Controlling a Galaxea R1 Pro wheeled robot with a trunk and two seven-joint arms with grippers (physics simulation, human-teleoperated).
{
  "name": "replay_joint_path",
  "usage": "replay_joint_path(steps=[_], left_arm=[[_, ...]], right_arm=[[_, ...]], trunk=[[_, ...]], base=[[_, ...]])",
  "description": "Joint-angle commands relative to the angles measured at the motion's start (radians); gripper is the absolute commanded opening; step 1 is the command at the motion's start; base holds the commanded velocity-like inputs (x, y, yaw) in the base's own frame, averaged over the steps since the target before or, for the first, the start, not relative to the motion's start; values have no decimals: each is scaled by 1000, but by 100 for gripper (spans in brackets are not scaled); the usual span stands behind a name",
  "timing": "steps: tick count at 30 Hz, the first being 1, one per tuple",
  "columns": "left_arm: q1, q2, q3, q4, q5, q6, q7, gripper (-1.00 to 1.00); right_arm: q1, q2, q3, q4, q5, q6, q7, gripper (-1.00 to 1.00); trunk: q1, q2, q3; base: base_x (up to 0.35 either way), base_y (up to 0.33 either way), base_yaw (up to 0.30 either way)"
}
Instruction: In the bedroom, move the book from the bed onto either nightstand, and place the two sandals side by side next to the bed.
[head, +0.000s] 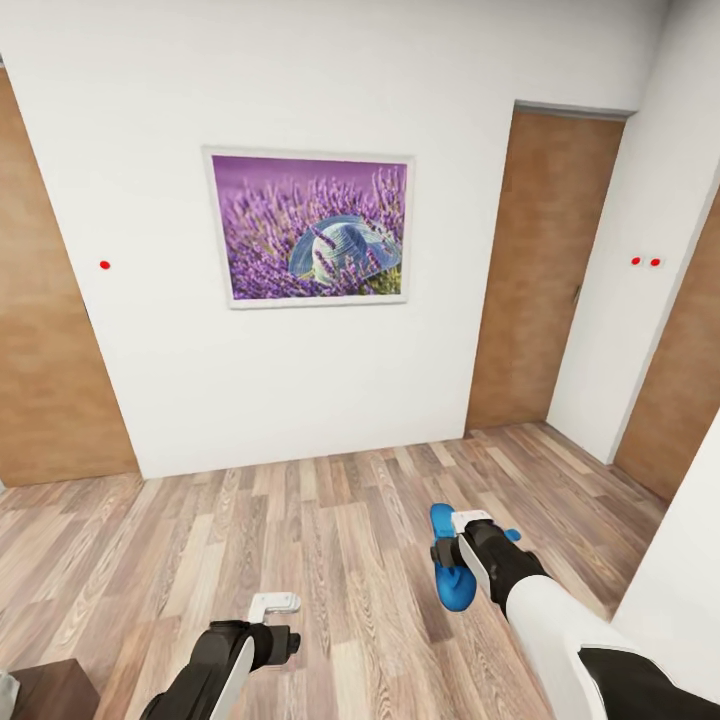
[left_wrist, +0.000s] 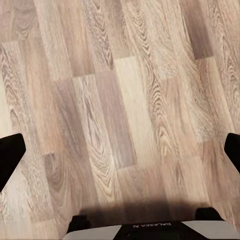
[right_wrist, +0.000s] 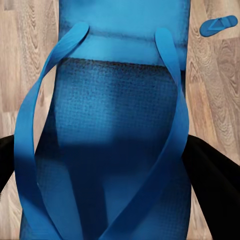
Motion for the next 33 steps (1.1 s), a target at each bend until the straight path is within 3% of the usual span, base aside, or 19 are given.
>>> replay_joint_path(steps=[1,21,33], left_arm=[[0,0,-2,-1,10,4,8,100],[0,0,-2,-1,11,4,8,100],[0,0,-2,0,11,4,8,100]], right_arm=[[0,1,-8,-1,8,4,1,-100],[0,1,-8,-1,8,4,3,-100],[0,1,-8,-1,8,4,3,-100]], trunk=[[1,-1,0],[1,-1,0],[1,-1,0]], base=[[331,92,-21],[289,164,-212],[252,212,-45]])
